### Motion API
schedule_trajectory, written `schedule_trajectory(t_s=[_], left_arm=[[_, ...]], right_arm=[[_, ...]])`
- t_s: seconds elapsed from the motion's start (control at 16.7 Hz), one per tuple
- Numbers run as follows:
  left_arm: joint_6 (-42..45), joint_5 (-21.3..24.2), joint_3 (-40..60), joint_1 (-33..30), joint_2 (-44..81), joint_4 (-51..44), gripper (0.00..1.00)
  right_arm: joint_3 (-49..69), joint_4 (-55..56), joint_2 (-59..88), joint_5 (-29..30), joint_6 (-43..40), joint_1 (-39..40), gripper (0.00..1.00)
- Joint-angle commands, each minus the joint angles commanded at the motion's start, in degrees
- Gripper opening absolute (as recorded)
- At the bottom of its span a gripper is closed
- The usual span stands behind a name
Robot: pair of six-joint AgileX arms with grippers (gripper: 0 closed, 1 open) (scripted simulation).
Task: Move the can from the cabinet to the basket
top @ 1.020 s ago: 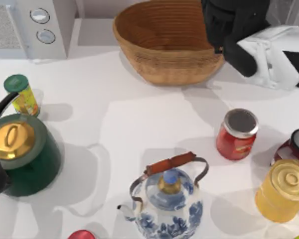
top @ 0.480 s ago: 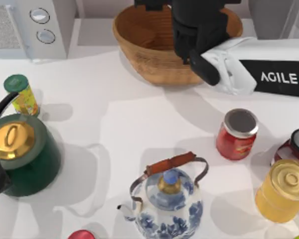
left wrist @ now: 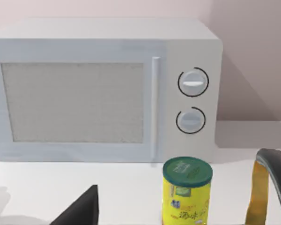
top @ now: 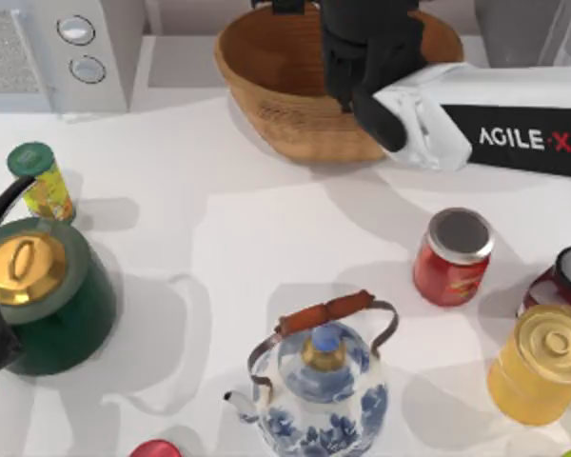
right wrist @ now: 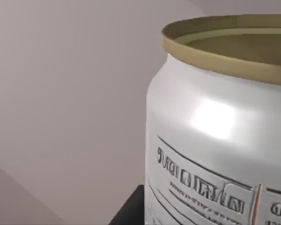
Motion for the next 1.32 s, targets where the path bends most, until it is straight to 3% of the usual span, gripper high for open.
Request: schedule_trajectory(t_s=[0.24, 1.02, 1.32], left_arm=[[0.0, 0.0, 0.0, 0.0, 0.0, 0.0, 1.0], [0.0, 0.0, 0.0, 0.0, 0.0, 0.0, 1.0], [0.0, 0.0, 0.0, 0.0, 0.0, 0.0, 1.0]], right_arm=[[0.16, -0.04, 0.15, -0.1, -0.02, -0.1, 0.0], [0.16, -0.04, 0.15, -0.1, -0.02, -0.1, 0.98], [0.16, -0.04, 0.15, -0.1, -0.02, -0.1, 1.0]])
